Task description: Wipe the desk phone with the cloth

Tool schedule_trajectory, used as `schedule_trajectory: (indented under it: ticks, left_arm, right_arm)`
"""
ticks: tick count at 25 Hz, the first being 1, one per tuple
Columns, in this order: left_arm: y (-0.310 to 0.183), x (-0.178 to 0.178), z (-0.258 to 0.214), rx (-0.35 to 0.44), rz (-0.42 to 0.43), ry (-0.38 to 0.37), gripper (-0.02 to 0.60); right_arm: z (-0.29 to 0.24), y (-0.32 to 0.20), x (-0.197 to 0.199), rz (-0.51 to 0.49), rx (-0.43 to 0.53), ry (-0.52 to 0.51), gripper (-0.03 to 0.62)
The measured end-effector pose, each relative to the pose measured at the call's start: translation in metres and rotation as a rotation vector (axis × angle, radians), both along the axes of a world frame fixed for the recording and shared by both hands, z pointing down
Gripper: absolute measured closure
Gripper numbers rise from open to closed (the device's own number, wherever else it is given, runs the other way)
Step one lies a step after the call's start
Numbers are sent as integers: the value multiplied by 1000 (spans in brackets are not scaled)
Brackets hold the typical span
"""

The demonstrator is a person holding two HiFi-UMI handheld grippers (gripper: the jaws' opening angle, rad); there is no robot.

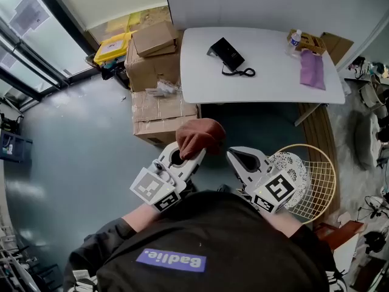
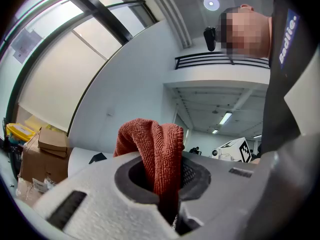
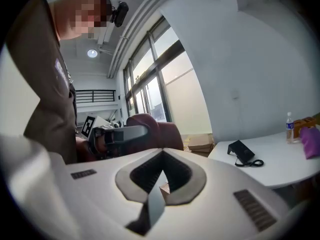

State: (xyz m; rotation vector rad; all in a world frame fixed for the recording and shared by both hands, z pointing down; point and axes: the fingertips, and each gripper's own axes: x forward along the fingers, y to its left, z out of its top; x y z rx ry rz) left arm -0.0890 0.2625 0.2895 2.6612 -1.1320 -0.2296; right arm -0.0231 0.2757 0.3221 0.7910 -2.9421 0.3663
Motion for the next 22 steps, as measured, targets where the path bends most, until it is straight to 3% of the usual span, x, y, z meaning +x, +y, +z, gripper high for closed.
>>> schedule_trajectory:
  ticks: [22]
  left_arm:
    - [-30, 39, 2, 13, -93, -42, 549]
  right_arm:
    - [3, -37, 55, -23, 23, -49, 566]
